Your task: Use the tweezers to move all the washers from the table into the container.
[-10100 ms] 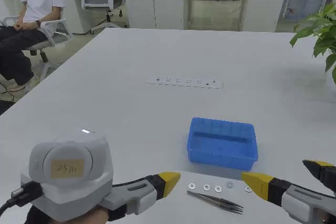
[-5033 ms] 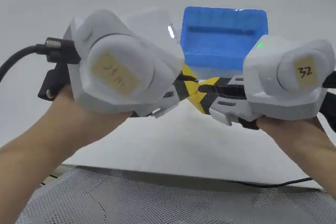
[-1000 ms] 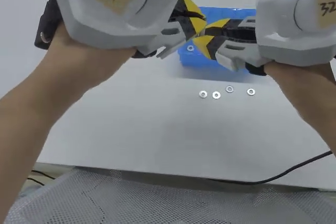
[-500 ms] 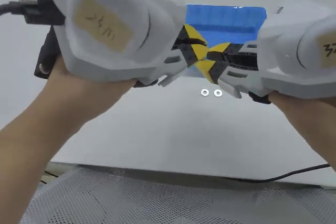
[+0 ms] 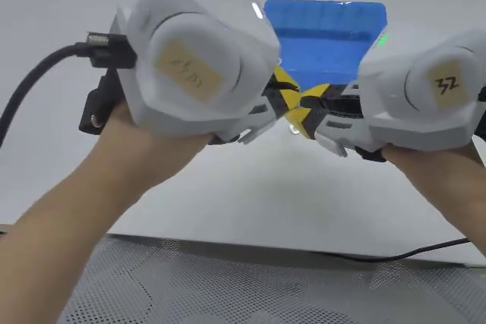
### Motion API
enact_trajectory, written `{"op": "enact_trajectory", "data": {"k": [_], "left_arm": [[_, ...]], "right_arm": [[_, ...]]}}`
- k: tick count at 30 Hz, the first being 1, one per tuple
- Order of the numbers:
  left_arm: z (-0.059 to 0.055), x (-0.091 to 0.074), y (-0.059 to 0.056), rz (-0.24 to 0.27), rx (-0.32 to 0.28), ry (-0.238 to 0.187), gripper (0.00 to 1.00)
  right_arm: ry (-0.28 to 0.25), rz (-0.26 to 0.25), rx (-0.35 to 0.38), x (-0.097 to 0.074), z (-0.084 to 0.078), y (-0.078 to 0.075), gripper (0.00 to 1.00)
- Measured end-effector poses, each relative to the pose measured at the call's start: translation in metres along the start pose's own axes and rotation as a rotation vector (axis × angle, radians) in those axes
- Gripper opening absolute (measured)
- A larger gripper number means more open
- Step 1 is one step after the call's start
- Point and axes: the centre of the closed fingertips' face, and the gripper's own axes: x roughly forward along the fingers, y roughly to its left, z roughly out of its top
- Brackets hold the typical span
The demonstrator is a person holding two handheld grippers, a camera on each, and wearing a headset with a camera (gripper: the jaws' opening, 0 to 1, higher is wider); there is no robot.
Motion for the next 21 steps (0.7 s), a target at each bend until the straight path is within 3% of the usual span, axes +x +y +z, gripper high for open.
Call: {"op": "enact_trajectory", "data": {"k": [7,21], "left_arm": [[0.0003,0.0017,-0.0011,-0.003,-0.033,-0.009,0.0],[0.0,-0.0011,0.0021,0.011,-0.065,-0.015,0.0]], "right_arm": [[-0.002,0.009,0.032,-0.0003,-0.0025,-0.0016,0.07],[-0.006,0.037,0.016,-0.0002,0.004,-0.0018,0.1]]}}
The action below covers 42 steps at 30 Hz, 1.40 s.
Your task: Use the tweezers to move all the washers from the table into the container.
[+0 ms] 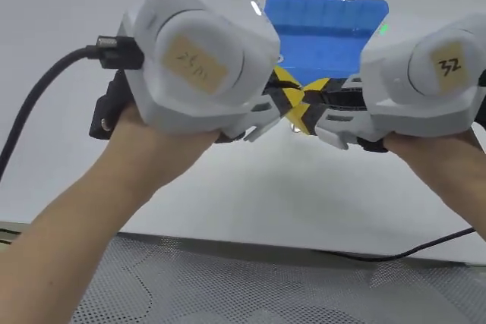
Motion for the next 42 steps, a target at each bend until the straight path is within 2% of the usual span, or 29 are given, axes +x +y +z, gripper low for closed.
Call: {"op": "enact_trajectory", "data": {"k": [4,23,29,37,42], "left_arm": [[0.0011,0.0018,-0.0006,-0.006,-0.01,-0.011,0.0],[0.0028,0.0033,-0.0019,-0.007,-0.022,-0.014,0.0],[0.0013,0.0035,-0.0021,-0.007,0.0,0.003,0.0],[-0.0001,0.0022,-0.0015,-0.009,-0.009,0.01,0.0],[-0.0018,0.0038,-0.0034,-0.004,0.021,0.023,0.0]], "right_arm": [[-0.003,0.007,0.021,0.0017,-0.0022,-0.0012,0.1],[0.009,0.019,0.008,-0.0041,-0.0039,-0.0014,0.09],[0.009,0.026,0.016,-0.0035,-0.0045,-0.0009,0.09],[0.001,0.034,0.032,-0.0024,-0.0033,0.0022,0.09],[-0.001,0.032,0.032,-0.0016,-0.0037,0.0036,0.09]]}}
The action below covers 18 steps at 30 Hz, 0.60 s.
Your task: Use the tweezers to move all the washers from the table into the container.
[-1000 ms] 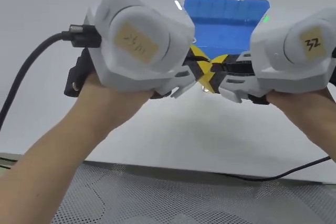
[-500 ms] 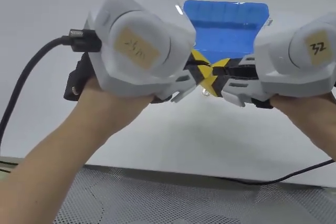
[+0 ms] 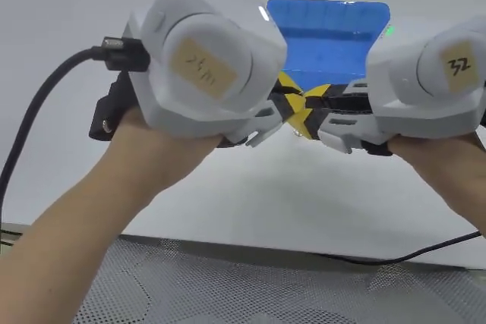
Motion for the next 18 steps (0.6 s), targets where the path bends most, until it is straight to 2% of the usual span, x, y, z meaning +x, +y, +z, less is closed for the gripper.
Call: {"op": "enact_trajectory", "data": {"k": [7,12,15,18], "left_arm": [[-0.001,0.0,0.003,-0.001,-0.021,-0.004,0.0],[0.0,0.003,0.002,-0.007,0.001,0.001,0.0],[0.001,0.003,0.001,-0.011,0.002,-0.002,0.0],[0.002,0.004,0.001,-0.012,0.008,-0.001,0.0]], "right_arm": [[-0.009,0.015,0.031,0.003,-0.002,-0.003,0.1],[0.041,0.033,-0.034,0.007,-0.01,-0.007,0.13],[0.085,0.055,-0.087,0.012,-0.018,-0.006,0.12],[0.118,0.055,-0.123,0.016,-0.025,-0.007,0.1]]}}
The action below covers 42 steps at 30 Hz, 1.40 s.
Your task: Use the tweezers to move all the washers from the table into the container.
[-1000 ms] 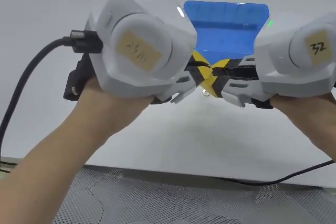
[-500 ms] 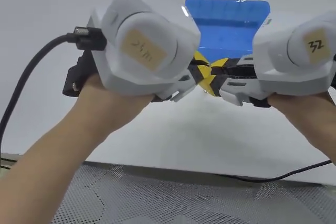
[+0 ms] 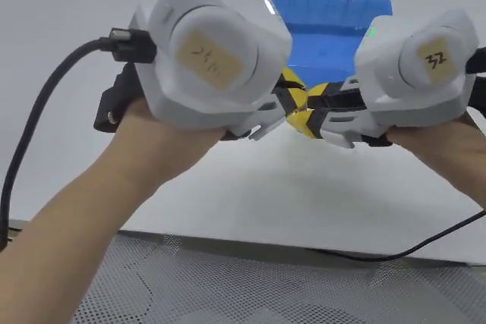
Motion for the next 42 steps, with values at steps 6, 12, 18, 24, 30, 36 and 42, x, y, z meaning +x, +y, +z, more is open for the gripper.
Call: {"op": "enact_trajectory", "data": {"k": [6,12,18,24,30,36,42], "left_arm": [[0.0,-0.001,-0.001,-0.003,0.007,0.005,0.0],[0.0,-0.001,-0.004,-0.008,0.016,0.012,0.0],[0.006,-0.007,-0.007,-0.008,0.044,0.01,0.0],[0.018,-0.015,-0.004,0.004,0.085,-0.013,0.0],[0.032,-0.025,0.001,0.022,0.114,-0.032,0.0],[0.042,-0.028,0.008,0.043,0.148,-0.046,0.0],[0.051,-0.029,0.021,0.065,0.174,-0.058,0.0]], "right_arm": [[-0.011,0.008,0.037,0.006,-0.007,-0.003,0.09],[-0.025,-0.011,0.022,0.004,-0.007,0.0,0.07],[-0.033,-0.025,0.016,-0.003,-0.002,0.0,0.07],[-0.056,-0.04,0.001,-0.014,0.013,0.0,0.07],[-0.08,-0.065,-0.026,-0.024,0.027,-0.004,0.07],[-0.109,-0.089,-0.041,-0.03,0.041,-0.013,0.07],[-0.131,-0.111,-0.053,-0.029,0.051,-0.032,0.07]]}}
